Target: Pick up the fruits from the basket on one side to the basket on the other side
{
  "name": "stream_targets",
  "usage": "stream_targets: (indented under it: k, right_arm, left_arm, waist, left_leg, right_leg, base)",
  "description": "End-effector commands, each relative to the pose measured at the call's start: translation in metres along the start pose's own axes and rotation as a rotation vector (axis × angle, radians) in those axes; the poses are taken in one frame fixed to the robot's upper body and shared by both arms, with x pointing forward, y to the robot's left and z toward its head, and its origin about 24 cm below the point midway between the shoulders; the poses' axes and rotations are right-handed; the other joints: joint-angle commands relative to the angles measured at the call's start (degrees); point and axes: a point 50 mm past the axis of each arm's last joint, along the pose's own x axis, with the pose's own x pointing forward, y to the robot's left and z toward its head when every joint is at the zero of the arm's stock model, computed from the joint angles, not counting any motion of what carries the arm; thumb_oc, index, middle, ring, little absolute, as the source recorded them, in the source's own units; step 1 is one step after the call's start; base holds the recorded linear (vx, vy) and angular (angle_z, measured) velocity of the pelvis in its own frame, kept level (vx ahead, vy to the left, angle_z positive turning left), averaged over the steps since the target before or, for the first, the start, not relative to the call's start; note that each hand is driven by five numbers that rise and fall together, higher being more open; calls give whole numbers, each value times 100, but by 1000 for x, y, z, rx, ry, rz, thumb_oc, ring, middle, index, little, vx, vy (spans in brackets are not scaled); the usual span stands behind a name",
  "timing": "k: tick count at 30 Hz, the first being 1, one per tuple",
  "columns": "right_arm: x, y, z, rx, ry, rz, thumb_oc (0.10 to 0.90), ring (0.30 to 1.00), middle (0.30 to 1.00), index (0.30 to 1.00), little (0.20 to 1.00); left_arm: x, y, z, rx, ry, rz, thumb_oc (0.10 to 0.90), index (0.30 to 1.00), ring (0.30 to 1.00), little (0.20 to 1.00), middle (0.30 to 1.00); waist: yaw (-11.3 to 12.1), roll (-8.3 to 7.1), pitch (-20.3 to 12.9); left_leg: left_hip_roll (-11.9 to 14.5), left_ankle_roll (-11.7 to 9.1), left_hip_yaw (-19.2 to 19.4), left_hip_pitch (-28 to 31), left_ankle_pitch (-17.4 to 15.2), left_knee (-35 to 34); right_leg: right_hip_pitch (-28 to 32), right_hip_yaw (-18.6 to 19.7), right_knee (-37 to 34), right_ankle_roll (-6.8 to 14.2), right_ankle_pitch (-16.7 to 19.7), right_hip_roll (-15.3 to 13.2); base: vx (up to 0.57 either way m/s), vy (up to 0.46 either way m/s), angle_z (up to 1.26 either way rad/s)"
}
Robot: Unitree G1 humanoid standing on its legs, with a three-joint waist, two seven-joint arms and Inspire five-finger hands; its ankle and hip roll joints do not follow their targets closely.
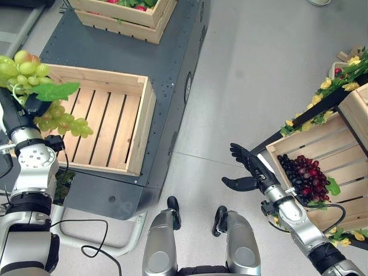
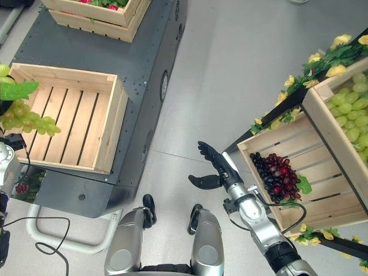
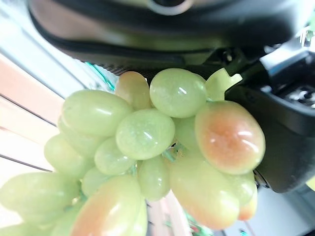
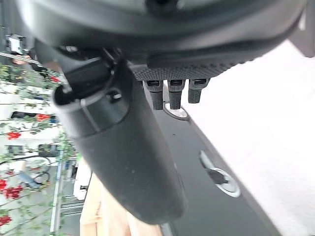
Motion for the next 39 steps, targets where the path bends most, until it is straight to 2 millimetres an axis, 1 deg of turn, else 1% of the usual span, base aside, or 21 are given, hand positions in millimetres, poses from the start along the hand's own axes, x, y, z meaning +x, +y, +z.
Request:
stream_targets:
  k: [1,2,3,5,6,10,13,17,19,20,21,23,25,26,27,28,29,30,32,36,39]
  right_arm:
    - [9,-6,27,97,-151,-3,800,900,900,900,900]
    - [10,-5,28,122,-152,3,800,900,900,900,900]
    - [12,-2,31,171,-164,23,800,900,900,900,900]
    - [14,3,34,220,-173,42,800,900,900,900,900]
    - [16,5,36,260,-176,44,800,900,900,900,900]
    - [23,11,46,330,-198,98,800,900,900,900,900]
    - [34,9,61,376,-219,154,800,900,900,900,900]
    - [47,1,75,383,-211,143,800,900,900,900,900]
    - [60,-1,90,382,-199,173,800,900,900,900,900]
    - [62,-1,92,387,-195,184,800,900,900,900,900]
    - [71,-1,103,420,-177,223,800,900,900,900,900]
    - [82,2,115,443,-160,267,800,900,900,900,900]
    - [87,4,120,467,-144,285,800,900,900,900,900]
    - [96,6,127,496,-129,303,800,900,900,900,900]
    - [99,6,130,516,-122,309,800,900,900,900,900]
    - [100,6,131,527,-119,314,800,900,900,900,900]
    - [104,8,133,577,-101,328,800,900,900,900,900]
    - [104,8,133,577,-101,328,800,900,900,900,900]
    - [108,14,133,678,-68,353,800,900,900,900,900]
    - [110,22,133,757,-43,373,800,900,900,900,900]
    - [113,35,132,871,-4,418,800,900,900,900,900]
  left_arm:
    - [1,-22,27,-187,-122,-71,400,300,300,300,300]
    - [-1,-28,27,-198,-119,-94,400,300,300,300,300]
    - [-6,-42,26,-227,-108,-163,400,300,300,300,300]
    - [-13,-57,25,-248,-99,-238,400,300,300,300,300]
    - [-18,-67,25,-253,-93,-296,400,300,300,300,300]
    - [-24,-89,29,-277,-88,-419,400,300,300,300,300]
    - [-26,-106,41,-269,-120,-519,400,300,300,300,300]
    - [-25,-118,54,-252,-161,-611,400,300,300,300,300]
    - [-24,-128,66,-238,-185,-667,400,300,300,300,300]
    - [-24,-129,67,-238,-188,-674,400,300,300,300,300]
    - [-23,-136,75,-233,-204,-707,400,300,300,300,300]
    - [-23,-146,83,-235,-226,-746,400,300,300,300,300]
    - [-24,-152,87,-241,-235,-770,400,300,300,300,300]
    - [-27,-162,94,-234,-256,-809,400,300,300,300,300]
    - [-28,-166,97,-227,-267,-826,400,300,300,300,300]
    - [-29,-168,98,-226,-272,-834,400,300,300,300,300]
    - [-32,-174,101,-225,-278,-861,400,300,300,300,300]
    - [-32,-174,101,-225,-278,-861,400,300,300,300,300]
    - [-37,-183,103,-221,-271,-907,400,300,300,300,300]
    - [-41,-191,105,-216,-274,-937,400,300,300,300,300]
    - [-47,-201,113,-228,-294,-967,400,300,300,300,300]
  waist:
    - [-75,467,-1395]
    - [-78,472,-1458]
    - [-81,491,-1593]
    - [-102,508,-1725]
    - [-121,526,-1846]
    - [-163,560,-2065]
    - [-186,551,-2204]
    - [-208,527,-2299]
    - [-219,510,-2365]
    - [-221,505,-2374]
    - [-226,481,-2411]
    - [-231,436,-2436]
    - [-230,412,-2452]
    - [-227,376,-2491]
    - [-226,360,-2507]
    - [-226,354,-2514]
    - [-223,333,-2553]
    - [-223,333,-2552]
    - [-224,311,-2592]
    - [-231,296,-2617]
    - [-233,287,-2650]
  left_leg:
    - [-464,-71,-65,1004,-765,-790]
    - [-468,-91,-83,1063,-720,-891]
    - [-480,-131,-120,1192,-618,-1106]
    - [-475,-161,-120,1308,-526,-1298]
    - [-471,-192,-110,1414,-446,-1489]
    - [-469,-256,-147,1613,-273,-1898]
    - [-429,-330,-157,1769,-107,-2239]
    - [-384,-383,-150,1852,-20,-2423]
    - [-334,-371,-102,1834,92,-2511]
    - [-327,-373,-99,1835,97,-2514]
    - [-296,-385,-101,1846,111,-2524]
    - [-272,-390,-90,1859,81,-2481]
    - [-258,-388,-76,1866,65,-2451]
    - [-232,-393,-58,1882,44,-2418]
    - [-221,-393,-52,1898,36,-2414]
    - [-215,-392,-47,1906,33,-2413]
    - [-195,-394,-29,1925,29,-2416]
    - [-194,-394,-28,1925,29,-2416]
    - [-168,-394,-8,1957,14,-2405]
    - [-150,-388,8,1988,11,-2422]
    - [-145,-385,6,2004,17,-2448]
  right_leg:
    - [581,-131,-986,-133,201,184]
    - [654,-135,-1100,-128,238,208]
    - [819,-139,-1359,-124,321,265]
    - [949,-120,-1569,-118,400,322]
    - [1070,-115,-1765,-116,471,379]
    - [1296,-72,-2174,-108,640,479]
    - [1484,-46,-2576,-95,830,557]
    - [1588,-20,-2823,-101,944,623]
    - [1559,-22,-2858,-156,1009,670]
    - [1558,-16,-2853,-160,1004,675]
    - [1567,-3,-2850,-186,984,703]
    - [1587,15,-2859,-216,965,724]
    - [1609,19,-2880,-229,963,729]
    - [1633,39,-2903,-246,963,742]
    - [1651,47,-2917,-253,961,750]
    - [1658,51,-2924,-256,961,754]
    - [1681,70,-2956,-259,965,766]
    - [1681,70,-2956,-259,966,767]
    - [1707,115,-2987,-265,970,787]
    - [1729,136,-3013,-263,974,797]
    - [1739,156,-3063,-256,997,806]
  base:
    - [40,-120,0]
    - [50,-172,2]
    - [59,-187,7]
    - [55,-184,3]
    - [52,-175,-3]
    - [12,-152,-6]
    - [-22,-171,-7]
    - [-31,-158,-5]
    - [-75,-169,-10]
    - [-72,-173,-7]
    - [-24,-166,-4]
    - [-21,-159,-2]
    - [-2,-104,-3]
    - [8,-114,-5]
    - [11,-111,-8]
    - [22,-89,-15]
    - [18,-60,-13]
    - [25,-84,-11]
    - [16,-59,-9]
    - [5,-34,-7]
    - [-4,-12,-5]
